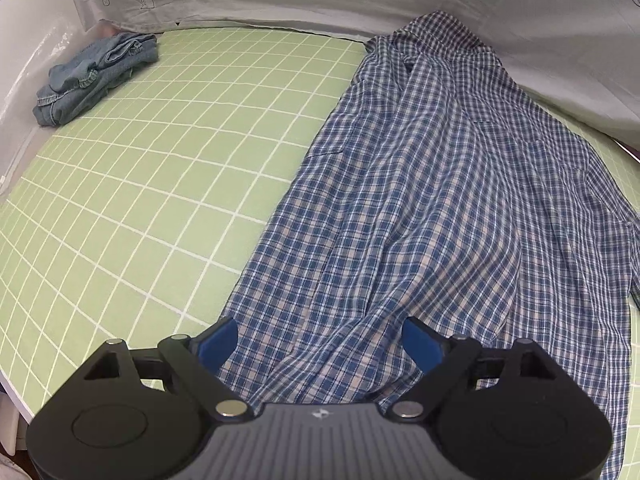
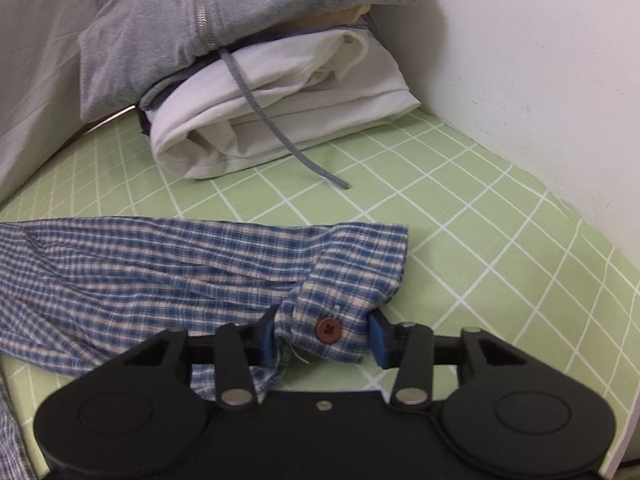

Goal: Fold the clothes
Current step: 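Grasp the other buttoned cuff with the right gripper, fold it across the body, release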

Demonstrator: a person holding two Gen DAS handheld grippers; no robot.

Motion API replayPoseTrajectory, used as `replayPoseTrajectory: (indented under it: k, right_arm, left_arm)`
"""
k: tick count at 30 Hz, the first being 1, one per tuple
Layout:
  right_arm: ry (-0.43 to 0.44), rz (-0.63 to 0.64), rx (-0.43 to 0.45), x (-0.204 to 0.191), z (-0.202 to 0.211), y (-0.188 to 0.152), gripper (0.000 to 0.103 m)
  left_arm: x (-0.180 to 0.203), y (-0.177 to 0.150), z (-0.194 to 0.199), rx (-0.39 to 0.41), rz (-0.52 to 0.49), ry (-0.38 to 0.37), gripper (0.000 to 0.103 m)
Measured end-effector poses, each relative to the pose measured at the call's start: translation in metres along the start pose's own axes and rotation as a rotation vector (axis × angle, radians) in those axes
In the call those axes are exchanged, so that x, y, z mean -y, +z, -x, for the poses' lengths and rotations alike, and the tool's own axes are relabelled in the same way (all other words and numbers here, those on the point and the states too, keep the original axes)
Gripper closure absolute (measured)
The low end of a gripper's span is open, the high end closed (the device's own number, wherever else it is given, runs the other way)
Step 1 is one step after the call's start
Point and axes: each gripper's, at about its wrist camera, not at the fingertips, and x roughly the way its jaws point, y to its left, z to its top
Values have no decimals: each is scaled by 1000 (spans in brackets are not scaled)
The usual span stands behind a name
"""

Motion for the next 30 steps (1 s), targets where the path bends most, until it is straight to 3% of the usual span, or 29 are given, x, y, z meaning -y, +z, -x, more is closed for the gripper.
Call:
replayPoseTrajectory:
  k: [7, 13, 20, 30]
  right_arm:
    - [95, 126, 126, -15, 57, -5, 70]
    - [167, 213, 174, -46, 100, -24, 70]
    - [234, 336, 176, -104, 140, -65, 70]
    - [332, 465, 155, -203, 185, -128, 70]
  left_arm:
    - [-27, -12, 16, 48, 5, -4, 14]
    - [-56, -18, 24, 57, -4, -18, 13]
    - [-92, -20, 30, 68, -49, -38, 9]
    - [-162, -27, 19, 23, -47, -50, 9]
